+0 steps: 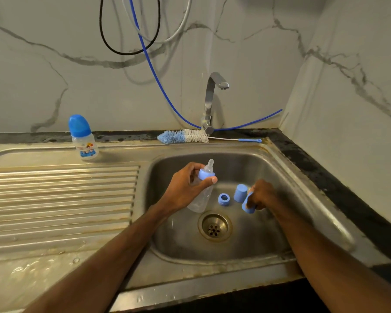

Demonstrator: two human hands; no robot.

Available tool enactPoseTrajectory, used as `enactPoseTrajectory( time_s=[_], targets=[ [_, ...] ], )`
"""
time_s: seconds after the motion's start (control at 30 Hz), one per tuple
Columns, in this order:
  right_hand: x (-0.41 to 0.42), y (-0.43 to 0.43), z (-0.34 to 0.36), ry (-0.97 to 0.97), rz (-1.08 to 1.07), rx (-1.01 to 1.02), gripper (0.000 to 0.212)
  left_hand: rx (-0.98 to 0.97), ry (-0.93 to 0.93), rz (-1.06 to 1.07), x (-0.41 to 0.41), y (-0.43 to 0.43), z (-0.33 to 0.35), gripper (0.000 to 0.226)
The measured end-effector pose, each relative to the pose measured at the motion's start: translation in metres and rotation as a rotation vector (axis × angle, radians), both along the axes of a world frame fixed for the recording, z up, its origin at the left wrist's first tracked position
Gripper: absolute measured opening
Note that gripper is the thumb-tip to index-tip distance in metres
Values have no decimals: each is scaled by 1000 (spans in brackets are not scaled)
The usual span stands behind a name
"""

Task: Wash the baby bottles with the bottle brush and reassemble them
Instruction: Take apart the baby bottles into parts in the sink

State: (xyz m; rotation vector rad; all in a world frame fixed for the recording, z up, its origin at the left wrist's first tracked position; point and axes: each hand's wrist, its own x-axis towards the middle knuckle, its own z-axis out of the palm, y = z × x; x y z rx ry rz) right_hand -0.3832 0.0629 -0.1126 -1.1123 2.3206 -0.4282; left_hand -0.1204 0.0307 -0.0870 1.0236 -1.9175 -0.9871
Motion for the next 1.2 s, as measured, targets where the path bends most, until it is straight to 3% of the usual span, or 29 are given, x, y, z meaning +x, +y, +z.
enactPoseTrajectory(
  time_s=[0.13,0.3,0.4,1.0,1.1,1.13,1.2],
  targets=[
    [0,-8,-9,9,7,2,44,-8,-11,-3,-1,0,-1,50],
    [0,-10,-18,202,47,112,66,-19,-17,-5,-2,-3,-5,51],
    [0,-12,-23,223,63,126,74,-22,-28,-13,-3,-4,-8,53],
    [-3,-15,-19,364,130,123,69,-66,-79,-1,-2,-1,-6,51],
    [10,-16,3,324,122,-140,35,-94,-106,4,-4,1,-4,50],
    [17,-13,12,247,126,-294,24,-116,-118,13,-4,2,-4,49],
    [40,-5,35,-86,162,-571,21,-179,-128,36,-2,3,-3,46]
  ],
)
